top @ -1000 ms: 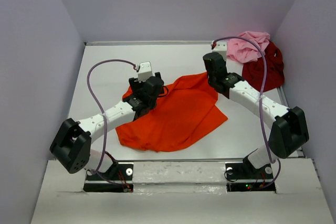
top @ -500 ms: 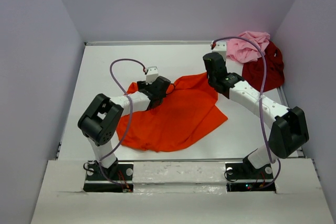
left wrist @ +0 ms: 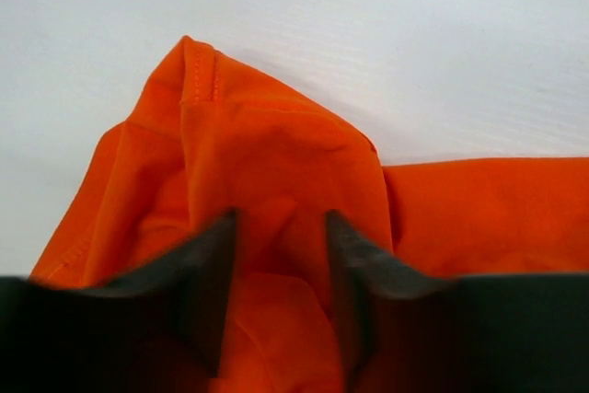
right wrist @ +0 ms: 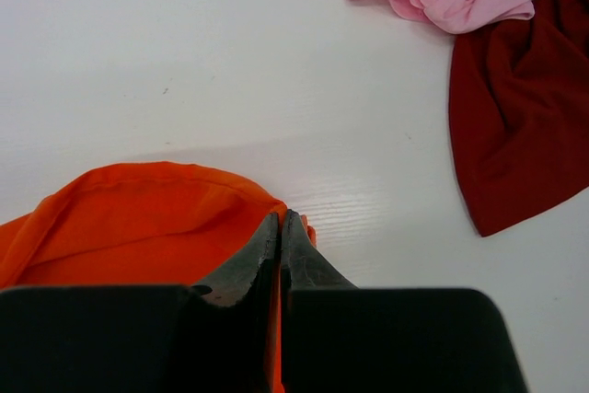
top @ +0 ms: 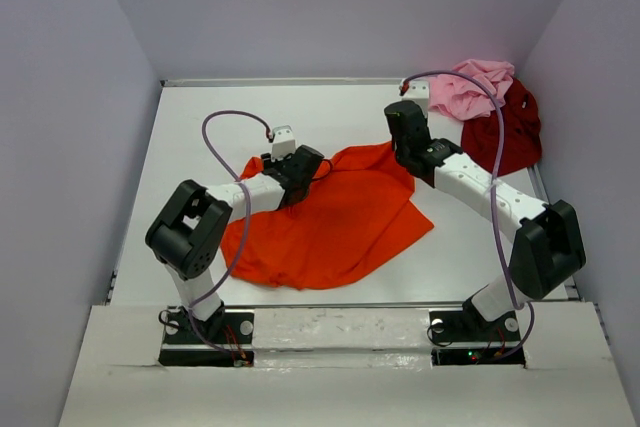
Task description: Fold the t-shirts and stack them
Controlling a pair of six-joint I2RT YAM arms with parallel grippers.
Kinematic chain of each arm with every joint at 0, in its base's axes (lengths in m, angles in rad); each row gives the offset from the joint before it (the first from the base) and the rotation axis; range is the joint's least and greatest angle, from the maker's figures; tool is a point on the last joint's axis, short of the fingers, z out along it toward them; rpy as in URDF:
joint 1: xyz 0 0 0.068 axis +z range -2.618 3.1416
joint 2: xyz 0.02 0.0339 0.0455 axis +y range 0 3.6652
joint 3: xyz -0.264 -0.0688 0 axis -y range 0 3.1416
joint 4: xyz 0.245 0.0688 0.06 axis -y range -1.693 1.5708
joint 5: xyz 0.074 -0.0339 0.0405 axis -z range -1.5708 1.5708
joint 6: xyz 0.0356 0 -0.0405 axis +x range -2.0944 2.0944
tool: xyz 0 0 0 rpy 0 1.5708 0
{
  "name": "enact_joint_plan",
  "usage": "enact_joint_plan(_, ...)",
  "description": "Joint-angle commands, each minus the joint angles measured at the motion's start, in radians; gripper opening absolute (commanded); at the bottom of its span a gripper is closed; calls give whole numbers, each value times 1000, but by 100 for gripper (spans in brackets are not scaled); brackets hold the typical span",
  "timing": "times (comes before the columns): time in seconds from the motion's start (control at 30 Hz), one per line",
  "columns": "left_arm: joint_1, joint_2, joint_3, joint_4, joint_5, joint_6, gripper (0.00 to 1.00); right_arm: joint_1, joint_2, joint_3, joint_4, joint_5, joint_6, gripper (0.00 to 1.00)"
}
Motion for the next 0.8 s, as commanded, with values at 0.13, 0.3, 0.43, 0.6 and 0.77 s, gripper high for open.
enact_joint_plan(0.13, 7, -103, -83, 60, -29, -4, 0, -3, -12, 6, 29, 3, 14, 0)
enact_joint_plan(0.3, 7, -129, -121, 34, -48, -23, 0, -3, -15, 7, 29, -1, 14, 0)
enact_joint_plan(0.43, 7, -151, -120, 20, -58, -37, 23, -3, -15, 6, 28, -9, 17, 0)
enact_joint_plan(0.6, 7, -145, -109, -6, -60, -32, 43, -3, -18, 6, 28, -10, 19, 0)
enact_joint_plan(0.77, 7, -110, -95, -2, -45, -27, 52, -3, -15, 4, 28, -16, 19, 0)
